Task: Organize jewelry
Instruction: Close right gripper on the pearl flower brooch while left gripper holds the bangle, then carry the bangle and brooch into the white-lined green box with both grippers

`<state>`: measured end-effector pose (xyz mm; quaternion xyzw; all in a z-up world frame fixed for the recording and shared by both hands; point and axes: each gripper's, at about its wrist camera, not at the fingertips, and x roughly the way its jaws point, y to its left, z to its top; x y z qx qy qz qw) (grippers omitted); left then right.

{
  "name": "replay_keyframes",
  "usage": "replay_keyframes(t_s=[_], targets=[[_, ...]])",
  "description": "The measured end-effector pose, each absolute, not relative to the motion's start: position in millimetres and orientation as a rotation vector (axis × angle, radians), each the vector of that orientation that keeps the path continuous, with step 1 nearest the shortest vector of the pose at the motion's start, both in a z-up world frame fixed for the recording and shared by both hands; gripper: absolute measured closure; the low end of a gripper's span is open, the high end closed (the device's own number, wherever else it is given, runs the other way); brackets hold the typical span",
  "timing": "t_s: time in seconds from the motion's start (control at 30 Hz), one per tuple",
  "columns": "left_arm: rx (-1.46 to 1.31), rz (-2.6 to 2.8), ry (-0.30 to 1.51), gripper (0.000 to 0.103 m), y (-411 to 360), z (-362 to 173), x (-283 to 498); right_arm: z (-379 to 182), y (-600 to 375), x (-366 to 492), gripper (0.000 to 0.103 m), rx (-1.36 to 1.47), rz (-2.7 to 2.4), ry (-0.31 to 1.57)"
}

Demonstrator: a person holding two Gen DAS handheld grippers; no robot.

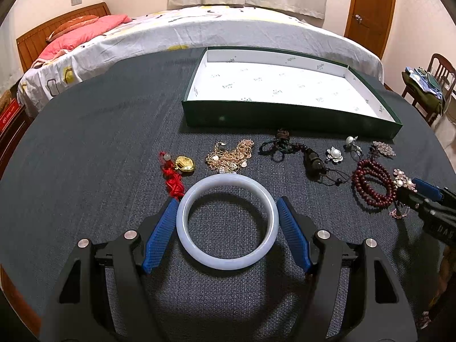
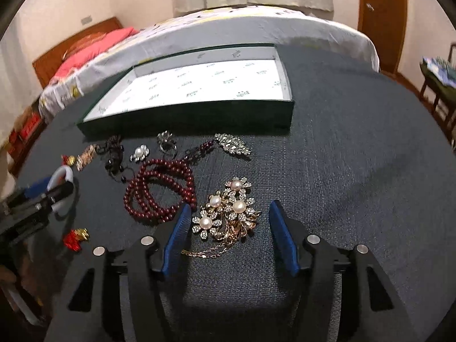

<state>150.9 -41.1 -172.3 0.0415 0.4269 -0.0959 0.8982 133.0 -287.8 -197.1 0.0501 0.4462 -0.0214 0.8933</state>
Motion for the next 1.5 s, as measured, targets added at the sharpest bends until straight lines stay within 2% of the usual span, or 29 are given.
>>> replay_keyframes(t_s=[0.07,0.27,0.53,0.57,0.6,1.17,1.5], targets=[[0.085,-0.199,0.884,0.034,-41,-172,151,-197,-284,133,0.055,0.085,-0.032,0.922],[0.087,-0.197,0.883,0.034,-41,-172,151,-191,-285,130,0.061,0.099,-0.02,0.898],[0.08,-0.195,0.878,0.034,-40,-172,152,-187,-288,124,0.063,0.121,-0.025,0.875],[0.079,-0.195,0.878,0.034,-40,-171,152,-186,-289,123,0.083,0.117,-0.031,0.873],[0.08,-0.194,0.877,0.034,-40,-171,152,-186,-291,124,0.085,0.128,-0.018,0.875],[0.077,-0.191,0.861,0.034,-40,-163,151,-175,-289,120,0.086,0.127,-0.029,0.832],[0.071,-0.212,0.807,0.034,-47,-137,144,-139,-293,114,0.086,0.136,-0.032,0.747]])
